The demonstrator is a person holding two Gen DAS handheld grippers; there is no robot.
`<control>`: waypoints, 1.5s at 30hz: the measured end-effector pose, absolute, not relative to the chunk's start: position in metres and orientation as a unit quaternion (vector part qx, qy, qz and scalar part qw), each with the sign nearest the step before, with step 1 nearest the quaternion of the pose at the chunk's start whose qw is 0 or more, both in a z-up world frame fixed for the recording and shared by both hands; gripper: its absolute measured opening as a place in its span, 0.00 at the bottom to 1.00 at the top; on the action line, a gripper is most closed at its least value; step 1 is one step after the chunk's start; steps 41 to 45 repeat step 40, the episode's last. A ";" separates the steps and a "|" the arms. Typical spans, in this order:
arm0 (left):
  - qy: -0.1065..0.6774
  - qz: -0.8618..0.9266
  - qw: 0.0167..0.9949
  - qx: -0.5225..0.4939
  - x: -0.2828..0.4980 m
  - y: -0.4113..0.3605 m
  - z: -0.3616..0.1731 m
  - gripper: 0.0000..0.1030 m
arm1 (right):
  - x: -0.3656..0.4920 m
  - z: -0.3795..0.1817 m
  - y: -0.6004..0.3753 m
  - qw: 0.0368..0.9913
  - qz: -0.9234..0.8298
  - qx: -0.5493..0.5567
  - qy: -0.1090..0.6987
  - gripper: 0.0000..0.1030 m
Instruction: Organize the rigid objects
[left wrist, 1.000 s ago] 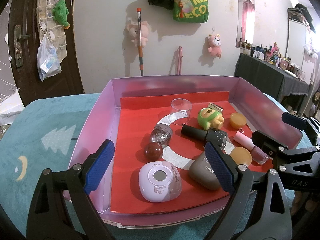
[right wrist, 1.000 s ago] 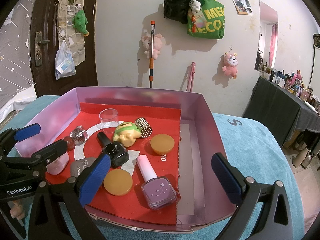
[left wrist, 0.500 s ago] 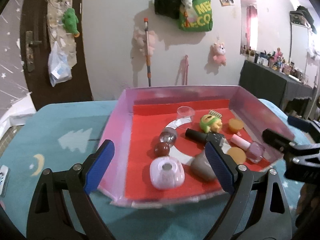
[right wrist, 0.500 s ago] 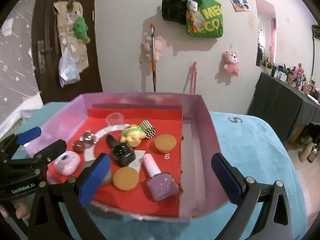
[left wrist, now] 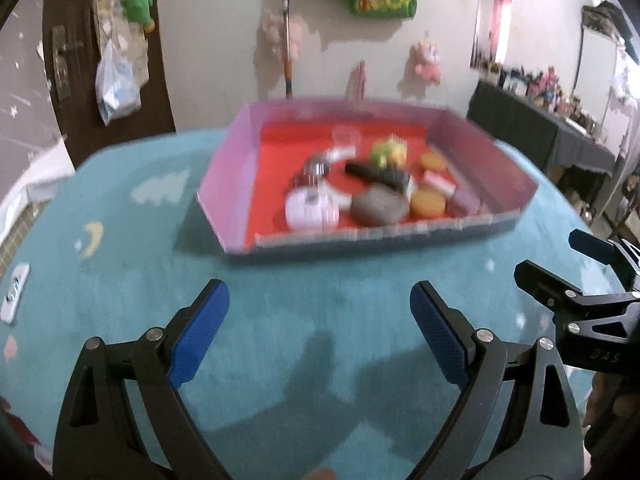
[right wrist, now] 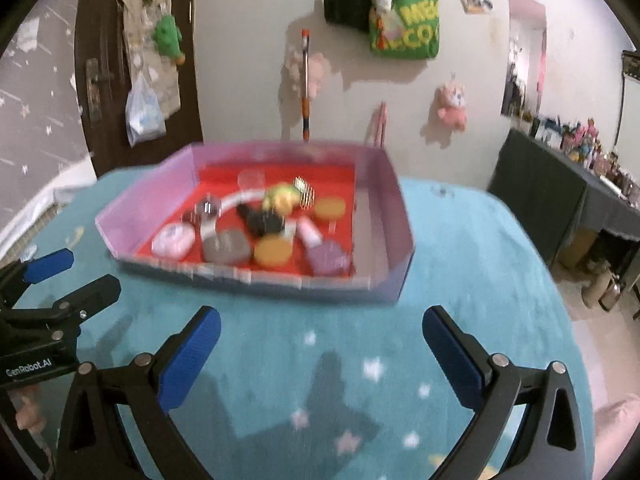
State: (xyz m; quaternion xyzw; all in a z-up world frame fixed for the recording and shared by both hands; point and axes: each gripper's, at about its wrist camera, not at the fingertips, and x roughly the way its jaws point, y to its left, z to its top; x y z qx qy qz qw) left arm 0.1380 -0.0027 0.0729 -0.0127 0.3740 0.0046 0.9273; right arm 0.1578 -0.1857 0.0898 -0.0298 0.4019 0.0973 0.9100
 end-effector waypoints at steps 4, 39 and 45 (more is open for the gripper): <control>0.416 0.013 0.909 -0.019 0.144 -0.002 0.045 0.90 | 0.157 0.068 -0.186 0.890 0.087 -0.031 0.446 1.00; 0.446 0.039 0.894 -0.024 0.157 -0.002 0.026 1.00 | 0.165 0.038 -0.187 0.858 0.049 -0.025 0.511 1.00; 0.446 0.039 0.894 -0.024 0.157 -0.002 0.026 1.00 | 0.165 0.038 -0.187 0.858 0.049 -0.025 0.511 1.00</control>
